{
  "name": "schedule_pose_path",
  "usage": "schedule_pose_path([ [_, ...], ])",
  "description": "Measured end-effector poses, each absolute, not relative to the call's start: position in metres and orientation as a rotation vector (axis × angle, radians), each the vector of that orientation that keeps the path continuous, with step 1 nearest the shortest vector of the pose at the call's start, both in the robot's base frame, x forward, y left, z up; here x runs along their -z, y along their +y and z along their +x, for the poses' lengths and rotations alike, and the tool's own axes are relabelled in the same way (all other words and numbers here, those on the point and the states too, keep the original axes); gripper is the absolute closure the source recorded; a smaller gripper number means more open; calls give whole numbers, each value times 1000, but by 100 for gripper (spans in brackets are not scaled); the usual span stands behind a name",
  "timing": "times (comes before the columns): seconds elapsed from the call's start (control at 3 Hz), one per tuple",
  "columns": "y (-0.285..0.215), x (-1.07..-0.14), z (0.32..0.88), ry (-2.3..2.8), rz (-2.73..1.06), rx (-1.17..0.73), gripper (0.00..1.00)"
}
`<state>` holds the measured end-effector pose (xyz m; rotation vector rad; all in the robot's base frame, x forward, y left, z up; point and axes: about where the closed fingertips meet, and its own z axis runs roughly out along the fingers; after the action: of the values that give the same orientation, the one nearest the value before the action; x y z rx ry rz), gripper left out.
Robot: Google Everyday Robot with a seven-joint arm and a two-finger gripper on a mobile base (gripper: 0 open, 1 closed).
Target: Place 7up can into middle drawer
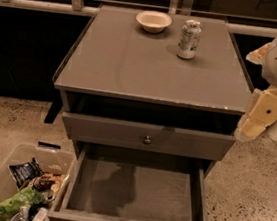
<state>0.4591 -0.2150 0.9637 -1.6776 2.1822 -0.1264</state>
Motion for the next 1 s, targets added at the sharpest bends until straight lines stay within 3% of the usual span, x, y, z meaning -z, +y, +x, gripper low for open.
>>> schedule_pose_path([
  [0.67,-195,-944,528,2045,-1583,25,0],
  [1.0,-183,-926,566,1982,-1531,-135,0],
])
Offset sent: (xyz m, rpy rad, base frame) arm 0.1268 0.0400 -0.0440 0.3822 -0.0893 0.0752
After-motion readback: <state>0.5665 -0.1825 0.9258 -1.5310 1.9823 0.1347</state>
